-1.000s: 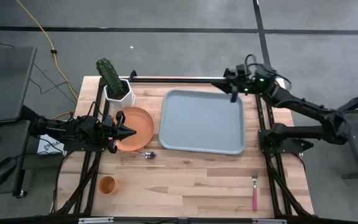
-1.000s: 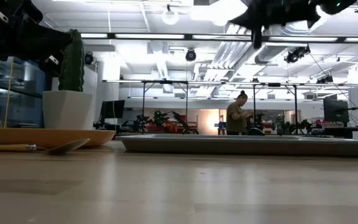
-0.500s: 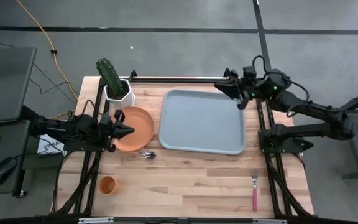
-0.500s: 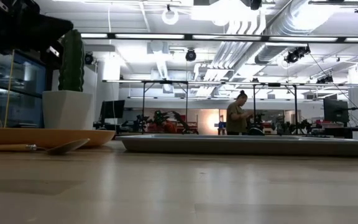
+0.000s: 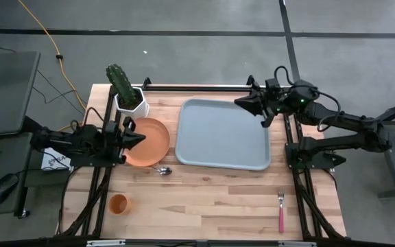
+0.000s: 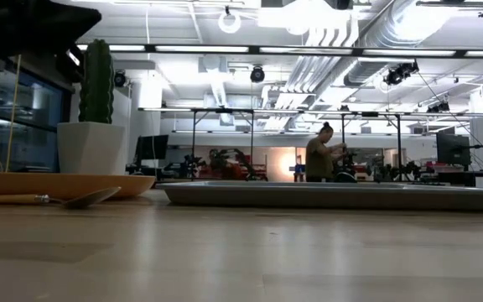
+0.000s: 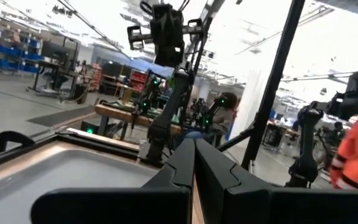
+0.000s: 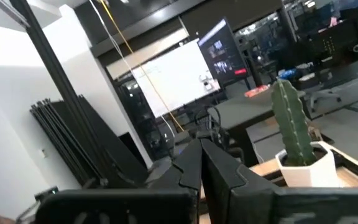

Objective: Pick and place plate/cup/fork/spoon on tray
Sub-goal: Put the orange plate on the gray serving tray

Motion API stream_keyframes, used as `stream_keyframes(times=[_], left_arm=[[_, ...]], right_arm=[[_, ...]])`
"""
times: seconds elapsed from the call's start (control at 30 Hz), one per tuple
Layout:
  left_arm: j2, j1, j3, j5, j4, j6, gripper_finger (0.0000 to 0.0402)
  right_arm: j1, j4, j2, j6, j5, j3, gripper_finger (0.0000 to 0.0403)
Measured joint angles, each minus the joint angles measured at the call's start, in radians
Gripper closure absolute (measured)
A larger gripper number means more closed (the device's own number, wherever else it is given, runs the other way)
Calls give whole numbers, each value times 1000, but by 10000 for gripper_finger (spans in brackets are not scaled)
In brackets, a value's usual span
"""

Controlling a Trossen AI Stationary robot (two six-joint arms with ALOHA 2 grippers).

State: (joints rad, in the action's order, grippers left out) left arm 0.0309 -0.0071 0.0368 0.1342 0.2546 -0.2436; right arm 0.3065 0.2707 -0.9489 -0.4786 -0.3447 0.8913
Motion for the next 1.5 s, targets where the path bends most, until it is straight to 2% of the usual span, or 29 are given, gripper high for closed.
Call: stream_keyframes(times=[0.2, 0.37, 0.53, 0.67, 0.77, 0.87, 1.13, 1.3, 1.5], left_arm=[[164, 0, 134, 42, -57, 8, 397], [391, 0, 354, 78, -201, 63, 371], [617, 19, 630, 126, -475, 90, 337], [759, 49, 826, 140, -722, 34, 304], [836, 62, 927, 140, -877, -22, 273], [890, 67, 987, 136, -982, -88, 237], [1013, 68, 1085, 16, -1106, -159, 164], [1075, 79, 1171, 4, -1153, -157, 153], [1081, 80, 1229, -22, -1154, -147, 156]], right_arm=[[0, -34, 0, 15, -3, 0, 402], [0, -47, 0, 30, -3, 0, 402], [0, -48, 0, 52, -4, 0, 402], [0, -48, 0, 61, -6, 0, 402], [0, -49, 0, 61, -6, 0, 402], [0, -49, 0, 61, -22, 0, 402], [0, -50, 0, 61, -67, 0, 402], [0, -49, 0, 65, -67, 0, 402], [0, -49, 0, 69, -67, -1, 402]])
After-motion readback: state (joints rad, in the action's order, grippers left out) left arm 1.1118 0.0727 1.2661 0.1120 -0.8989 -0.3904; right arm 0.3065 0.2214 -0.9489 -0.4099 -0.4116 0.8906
